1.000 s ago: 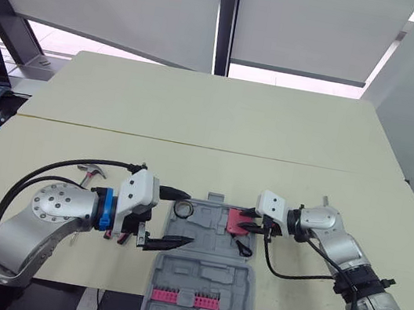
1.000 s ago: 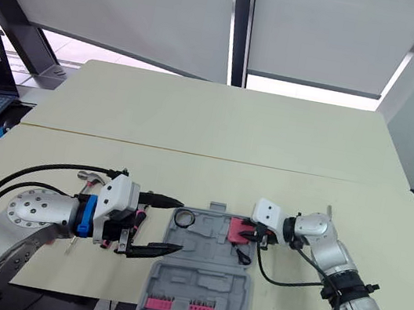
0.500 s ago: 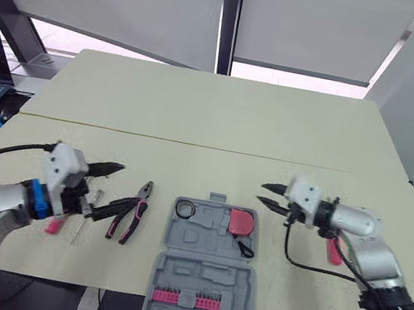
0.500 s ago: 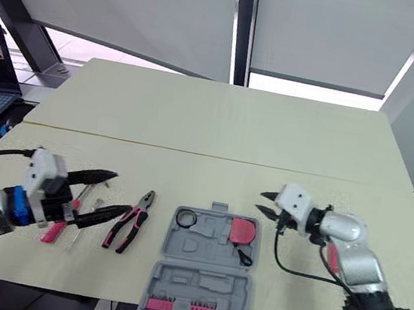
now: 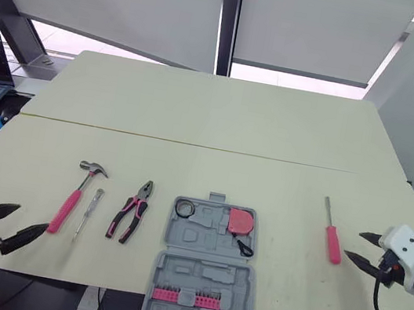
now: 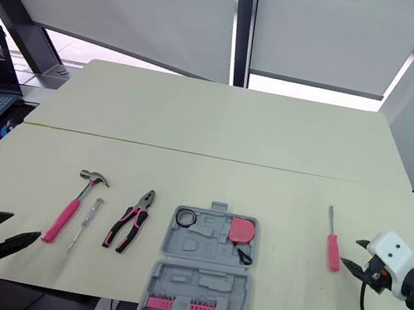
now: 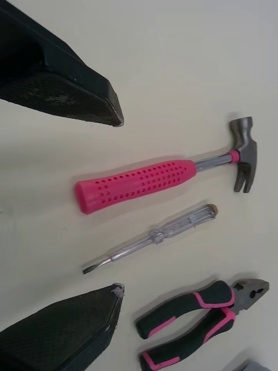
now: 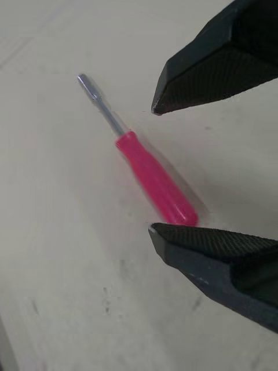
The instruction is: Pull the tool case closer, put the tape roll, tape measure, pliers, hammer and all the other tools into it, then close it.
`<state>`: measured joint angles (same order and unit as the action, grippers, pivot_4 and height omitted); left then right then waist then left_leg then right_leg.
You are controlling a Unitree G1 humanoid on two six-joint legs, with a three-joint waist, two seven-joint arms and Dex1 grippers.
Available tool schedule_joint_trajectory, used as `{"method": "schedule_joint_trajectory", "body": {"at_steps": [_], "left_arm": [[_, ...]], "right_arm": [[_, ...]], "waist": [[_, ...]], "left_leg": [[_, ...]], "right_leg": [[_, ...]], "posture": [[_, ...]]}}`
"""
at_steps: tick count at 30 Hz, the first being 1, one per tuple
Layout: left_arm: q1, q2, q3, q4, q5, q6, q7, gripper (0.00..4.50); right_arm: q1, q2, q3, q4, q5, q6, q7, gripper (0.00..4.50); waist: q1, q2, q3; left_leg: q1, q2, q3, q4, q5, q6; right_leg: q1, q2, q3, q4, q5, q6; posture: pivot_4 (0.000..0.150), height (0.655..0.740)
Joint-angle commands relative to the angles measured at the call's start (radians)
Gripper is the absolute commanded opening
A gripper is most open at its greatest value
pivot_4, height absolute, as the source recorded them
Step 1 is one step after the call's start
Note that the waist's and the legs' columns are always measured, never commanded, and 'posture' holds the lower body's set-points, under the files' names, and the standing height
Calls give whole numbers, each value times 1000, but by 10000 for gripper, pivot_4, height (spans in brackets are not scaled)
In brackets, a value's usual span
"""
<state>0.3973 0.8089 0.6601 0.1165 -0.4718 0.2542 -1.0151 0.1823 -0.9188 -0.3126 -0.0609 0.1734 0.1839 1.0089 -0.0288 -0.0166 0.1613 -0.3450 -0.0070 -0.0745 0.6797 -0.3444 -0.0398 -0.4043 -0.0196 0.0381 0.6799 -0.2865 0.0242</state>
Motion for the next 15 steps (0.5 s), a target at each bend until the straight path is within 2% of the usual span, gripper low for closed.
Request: {"method": "schedule_joint_trajectory", "body": {"at_steps": [1, 15], "left_arm": [[17, 16, 55, -60, -19, 26, 16, 45000], [78, -2, 131, -257, -62, 243, 118, 45000]], "right_arm": [[44, -44, -44, -44, 18, -2, 40, 43790], [97, -35, -105, -94, 70, 50, 17, 44533]], "waist": [[0, 0, 0], [0, 0, 0]], "left_leg": [[0, 0, 0, 0, 0, 0], [0, 0, 0, 0, 0, 0]], "right_leg": [[0, 0, 0, 0, 0, 0], [0, 0, 1, 0, 0, 0]], "posture": [[1500, 7400], [1500, 7400]]}}
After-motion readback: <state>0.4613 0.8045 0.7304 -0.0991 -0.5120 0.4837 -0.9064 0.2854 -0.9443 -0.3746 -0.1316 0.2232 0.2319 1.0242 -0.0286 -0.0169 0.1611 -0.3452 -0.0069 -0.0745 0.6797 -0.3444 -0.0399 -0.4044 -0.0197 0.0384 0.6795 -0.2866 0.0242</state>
